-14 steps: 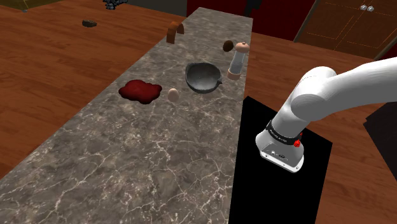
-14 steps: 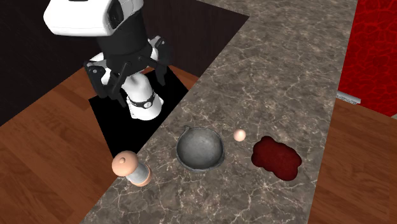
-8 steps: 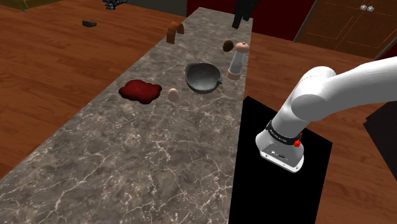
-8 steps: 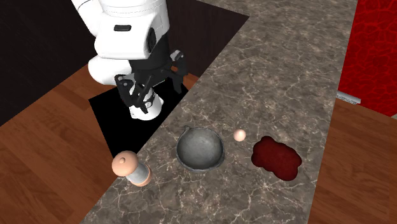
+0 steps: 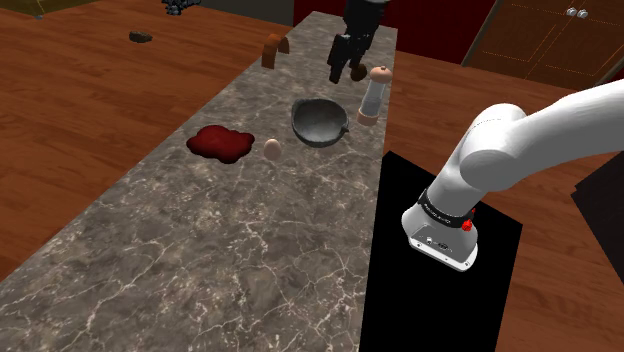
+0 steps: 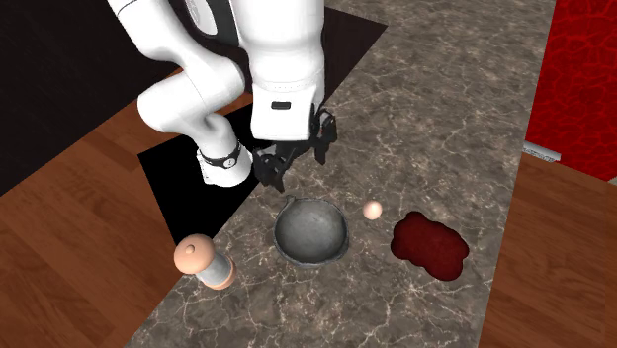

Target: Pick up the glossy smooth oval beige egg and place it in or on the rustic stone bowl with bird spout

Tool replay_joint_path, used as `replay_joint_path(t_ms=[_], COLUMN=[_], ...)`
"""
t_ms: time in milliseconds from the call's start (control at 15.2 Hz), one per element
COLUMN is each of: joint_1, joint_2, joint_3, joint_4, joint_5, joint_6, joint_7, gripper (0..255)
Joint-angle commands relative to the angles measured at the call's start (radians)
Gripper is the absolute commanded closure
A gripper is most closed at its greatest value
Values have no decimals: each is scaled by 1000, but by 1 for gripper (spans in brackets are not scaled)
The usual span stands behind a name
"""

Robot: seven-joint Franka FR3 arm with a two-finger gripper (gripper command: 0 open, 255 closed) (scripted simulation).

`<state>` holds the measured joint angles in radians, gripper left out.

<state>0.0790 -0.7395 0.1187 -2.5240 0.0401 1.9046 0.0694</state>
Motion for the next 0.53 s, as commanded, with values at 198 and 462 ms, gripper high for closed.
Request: replay_joint_path(t_ms=[198,462], joint_1=[26,39], joint_2=[103,215], joint_3=[76,138], joint_4=[-51,-63], joint_5=[47,70], joint_6=[169,304], joint_7=[86,155], gripper=[0,0])
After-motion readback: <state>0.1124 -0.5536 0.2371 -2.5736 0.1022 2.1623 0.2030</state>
